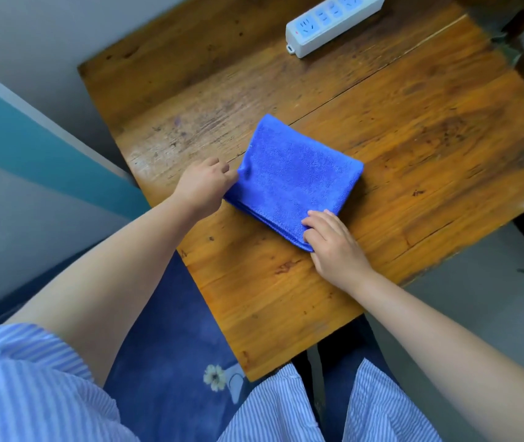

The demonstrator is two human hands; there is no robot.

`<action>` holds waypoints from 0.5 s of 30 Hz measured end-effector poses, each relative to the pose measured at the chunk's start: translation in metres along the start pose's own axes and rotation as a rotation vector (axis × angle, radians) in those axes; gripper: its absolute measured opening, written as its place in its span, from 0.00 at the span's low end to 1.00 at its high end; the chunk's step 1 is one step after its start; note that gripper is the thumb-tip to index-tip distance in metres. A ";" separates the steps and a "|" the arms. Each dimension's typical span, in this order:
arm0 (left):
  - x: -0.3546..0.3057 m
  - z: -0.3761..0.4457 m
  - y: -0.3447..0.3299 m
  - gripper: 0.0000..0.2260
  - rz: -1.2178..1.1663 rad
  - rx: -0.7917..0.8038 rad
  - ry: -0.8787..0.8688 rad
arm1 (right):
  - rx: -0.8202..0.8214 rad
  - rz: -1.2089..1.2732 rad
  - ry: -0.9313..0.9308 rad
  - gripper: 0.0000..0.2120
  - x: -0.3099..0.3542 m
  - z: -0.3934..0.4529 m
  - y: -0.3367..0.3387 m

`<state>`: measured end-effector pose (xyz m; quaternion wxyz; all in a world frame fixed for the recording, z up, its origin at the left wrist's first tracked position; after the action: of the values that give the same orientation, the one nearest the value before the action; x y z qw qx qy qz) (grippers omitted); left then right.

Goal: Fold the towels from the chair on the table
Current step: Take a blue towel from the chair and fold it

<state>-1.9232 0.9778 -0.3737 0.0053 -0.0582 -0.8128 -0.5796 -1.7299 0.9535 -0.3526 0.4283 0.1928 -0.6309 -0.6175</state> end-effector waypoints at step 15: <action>-0.044 -0.004 0.048 0.14 -0.464 -0.426 -0.020 | -0.005 -0.150 -0.222 0.17 -0.056 0.047 0.018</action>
<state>-1.8748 0.9851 -0.3305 -0.1472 0.1235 -0.6647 -0.7220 -1.7300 1.0289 -0.3465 0.3088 0.1688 -0.6566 -0.6671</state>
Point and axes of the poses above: each hand's wrist, its own z-axis towards the middle knuckle, its own y-axis out of the back of the hand, x = y × z, the point moved 7 cm from there along z, towards the middle knuckle, and after that the axes turned 2 degrees about -z, right-handed, at the moved point
